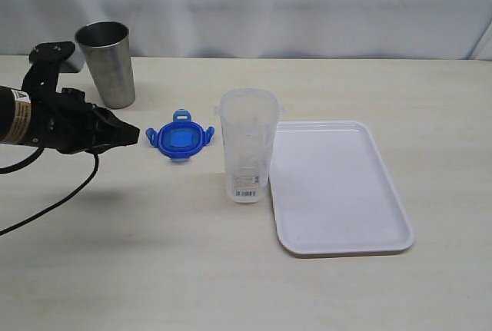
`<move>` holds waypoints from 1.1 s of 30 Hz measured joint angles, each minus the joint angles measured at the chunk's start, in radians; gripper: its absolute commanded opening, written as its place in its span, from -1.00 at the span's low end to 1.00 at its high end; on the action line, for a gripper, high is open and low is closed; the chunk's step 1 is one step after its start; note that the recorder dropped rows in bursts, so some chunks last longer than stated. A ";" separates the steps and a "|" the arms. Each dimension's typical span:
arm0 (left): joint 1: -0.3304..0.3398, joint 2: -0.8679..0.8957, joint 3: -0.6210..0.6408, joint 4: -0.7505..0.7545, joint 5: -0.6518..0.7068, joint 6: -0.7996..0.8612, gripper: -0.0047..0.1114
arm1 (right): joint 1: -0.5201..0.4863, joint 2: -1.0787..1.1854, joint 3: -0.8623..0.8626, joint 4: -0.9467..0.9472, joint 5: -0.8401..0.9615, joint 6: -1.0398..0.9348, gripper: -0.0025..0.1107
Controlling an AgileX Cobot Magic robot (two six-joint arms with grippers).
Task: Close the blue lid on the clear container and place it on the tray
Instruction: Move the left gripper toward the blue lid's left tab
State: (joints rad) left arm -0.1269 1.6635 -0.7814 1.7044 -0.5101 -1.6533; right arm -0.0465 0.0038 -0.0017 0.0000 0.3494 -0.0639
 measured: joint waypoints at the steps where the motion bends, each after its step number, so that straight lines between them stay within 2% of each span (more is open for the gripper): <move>1: 0.000 0.000 0.000 -0.015 0.021 -0.012 -0.65 | 0.000 0.000 0.000 0.000 0.000 0.000 -0.88; 7: -0.007 0.002 -0.055 0.021 0.082 -0.100 -0.64 | 0.000 0.000 0.000 0.000 0.000 0.000 -0.88; 11: -0.068 0.002 -0.076 0.031 0.177 -0.063 -0.64 | 0.000 0.000 0.000 0.000 0.000 0.000 -0.88; 13: -0.132 0.002 -0.078 0.042 0.305 0.018 -0.64 | 0.000 0.000 0.000 0.000 0.000 0.000 -0.88; 15: -0.207 0.002 -0.078 0.044 0.495 0.061 -0.64 | 0.000 0.000 0.000 0.000 0.000 0.000 -0.88; 19: -0.308 0.002 -0.083 0.011 0.788 0.139 -0.64 | 0.000 0.000 0.000 0.000 0.000 0.000 -0.88; 21: -0.328 0.002 -0.096 -0.140 0.837 0.233 -0.64 | 0.000 0.000 0.000 0.000 0.000 0.000 -0.88; 24: -0.335 0.005 -0.144 -0.490 0.898 0.537 -0.64 | 0.000 0.000 0.000 0.000 0.000 0.000 -0.88; 27: -0.337 0.025 -0.257 -0.883 1.122 0.917 -0.64 | 0.000 0.000 0.000 0.000 0.000 0.000 -0.88; 31: -0.337 0.059 -0.389 -1.095 1.416 1.150 -0.64 | 0.000 0.000 0.000 0.000 0.000 0.000 -0.88; 33: -0.337 0.065 -0.413 -1.161 1.461 1.190 -0.64 | 0.000 0.000 0.000 0.000 0.000 0.000 -0.88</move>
State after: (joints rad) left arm -0.4639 1.7289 -1.1947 0.5431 0.9511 -0.4632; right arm -0.0465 0.0038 -0.0017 0.0000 0.3494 -0.0639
